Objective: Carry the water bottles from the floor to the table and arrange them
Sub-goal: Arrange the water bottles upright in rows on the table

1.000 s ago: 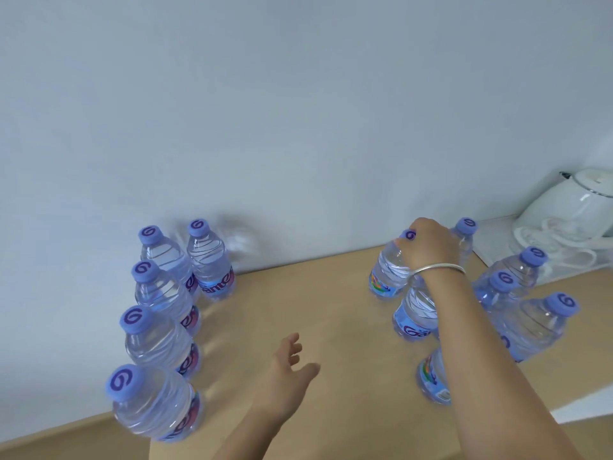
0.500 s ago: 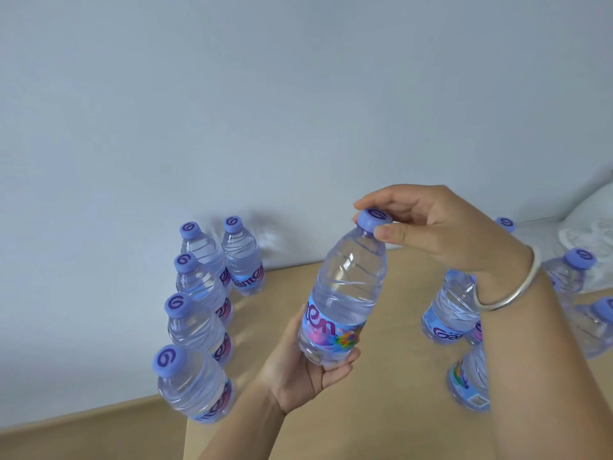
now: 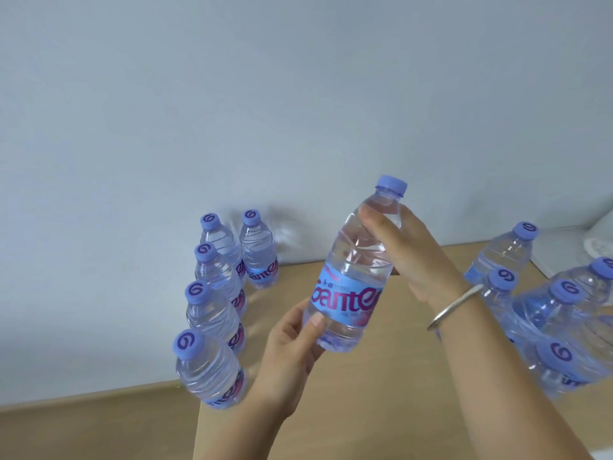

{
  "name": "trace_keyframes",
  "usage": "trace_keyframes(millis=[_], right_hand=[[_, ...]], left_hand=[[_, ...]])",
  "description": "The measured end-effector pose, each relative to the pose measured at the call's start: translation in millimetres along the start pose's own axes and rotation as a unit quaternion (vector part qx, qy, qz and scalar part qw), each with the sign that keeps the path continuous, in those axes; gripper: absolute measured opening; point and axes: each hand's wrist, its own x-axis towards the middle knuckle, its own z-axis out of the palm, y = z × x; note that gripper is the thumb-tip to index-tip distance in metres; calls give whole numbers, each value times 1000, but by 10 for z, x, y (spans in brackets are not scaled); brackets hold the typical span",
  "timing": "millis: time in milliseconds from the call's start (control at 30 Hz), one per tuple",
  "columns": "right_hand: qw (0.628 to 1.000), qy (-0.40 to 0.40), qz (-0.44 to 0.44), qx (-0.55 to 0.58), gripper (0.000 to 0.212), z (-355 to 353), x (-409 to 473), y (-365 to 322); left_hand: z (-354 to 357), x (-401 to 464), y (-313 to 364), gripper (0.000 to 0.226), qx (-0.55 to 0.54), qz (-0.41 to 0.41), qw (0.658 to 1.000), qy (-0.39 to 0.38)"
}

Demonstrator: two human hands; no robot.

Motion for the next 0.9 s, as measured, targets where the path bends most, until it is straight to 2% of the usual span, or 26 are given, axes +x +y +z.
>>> trace_keyframes(millis=[67, 200, 267, 367, 433, 533, 633, 767, 900], right_hand=[[998, -20, -12, -57, 27, 29, 41, -18], [993, -59, 8, -102, 41, 160, 76, -13], [991, -95, 7, -90, 48, 184, 82, -4], [971, -193, 5, -143, 69, 182, 88, -38], [962, -217, 7, -164, 60, 195, 119, -29], [972, -206, 14, -111, 56, 253, 172, 68], [977, -181, 9, -111, 62, 378, 198, 242], [974, -151, 5, -169, 57, 639, 261, 553], [975, -123, -8, -184, 55, 937, 319, 854]], left_hand=[[30, -64, 3, 54, 68, 4, 997, -31], [34, -82, -1, 48, 143, 25, 989, -25], [11, -93, 8, 43, 162, 46, 986, -6], [-37, -149, 12, 45, 160, 61, 985, -5], [-88, -165, -1, 47, 143, 55, 988, -8], [-165, -146, -48, 45, 122, 37, 992, -1], [-251, -89, -126, 40, 135, 21, 989, 60], [-353, -30, -336, 34, 286, -3, 942, 174], [-461, 63, -507, 60, 351, -81, 914, 186]])
